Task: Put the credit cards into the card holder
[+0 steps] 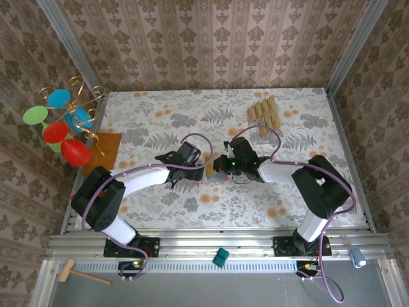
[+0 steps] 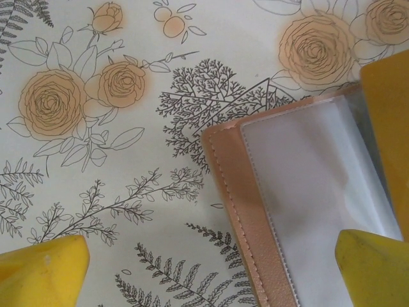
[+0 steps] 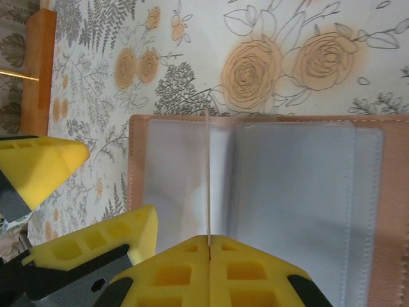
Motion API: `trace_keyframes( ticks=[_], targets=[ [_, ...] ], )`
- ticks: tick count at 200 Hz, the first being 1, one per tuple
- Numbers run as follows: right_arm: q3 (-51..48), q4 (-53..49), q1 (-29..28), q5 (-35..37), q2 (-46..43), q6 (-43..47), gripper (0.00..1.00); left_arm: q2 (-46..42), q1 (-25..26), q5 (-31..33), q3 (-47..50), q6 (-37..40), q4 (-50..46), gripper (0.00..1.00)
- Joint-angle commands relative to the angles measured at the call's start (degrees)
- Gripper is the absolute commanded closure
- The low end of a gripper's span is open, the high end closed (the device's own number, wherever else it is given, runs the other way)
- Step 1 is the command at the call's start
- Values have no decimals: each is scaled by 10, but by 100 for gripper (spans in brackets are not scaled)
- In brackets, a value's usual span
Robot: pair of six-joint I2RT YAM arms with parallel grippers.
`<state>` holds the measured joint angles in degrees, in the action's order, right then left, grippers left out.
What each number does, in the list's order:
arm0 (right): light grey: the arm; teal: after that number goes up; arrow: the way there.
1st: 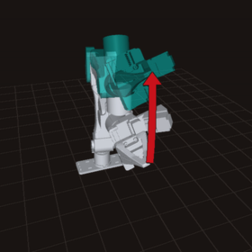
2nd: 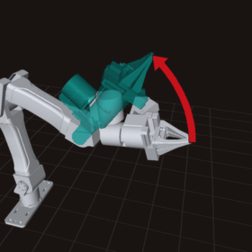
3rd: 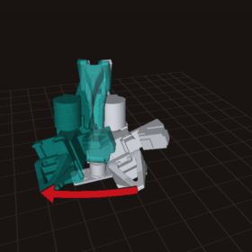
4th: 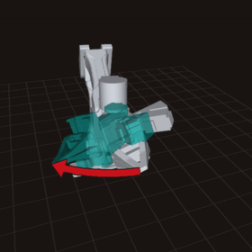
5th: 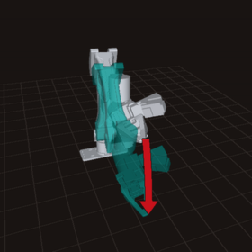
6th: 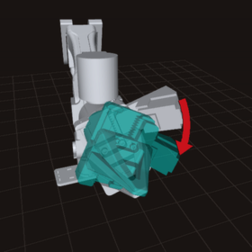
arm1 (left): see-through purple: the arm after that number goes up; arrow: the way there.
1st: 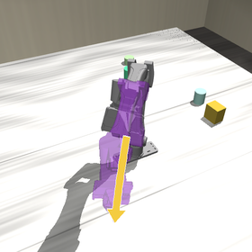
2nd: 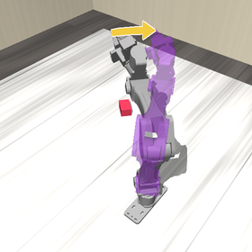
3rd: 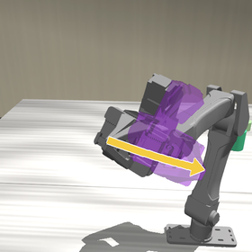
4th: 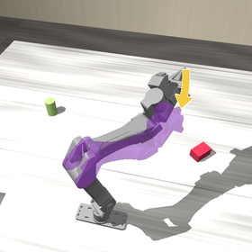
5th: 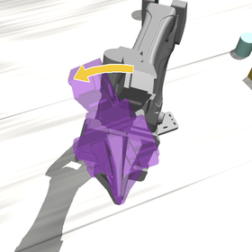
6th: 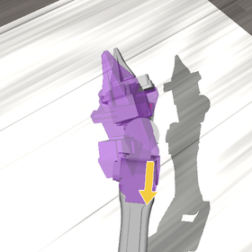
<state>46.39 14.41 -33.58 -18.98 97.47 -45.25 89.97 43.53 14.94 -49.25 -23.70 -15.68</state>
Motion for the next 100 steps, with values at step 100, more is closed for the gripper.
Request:
trace_keyframes(
  ticks=[100],
  targets=[
    [-63, 47, 49, -36, 6, -8, 100, 43, 2, 29, 20, -18, 12, 0]
  ],
)
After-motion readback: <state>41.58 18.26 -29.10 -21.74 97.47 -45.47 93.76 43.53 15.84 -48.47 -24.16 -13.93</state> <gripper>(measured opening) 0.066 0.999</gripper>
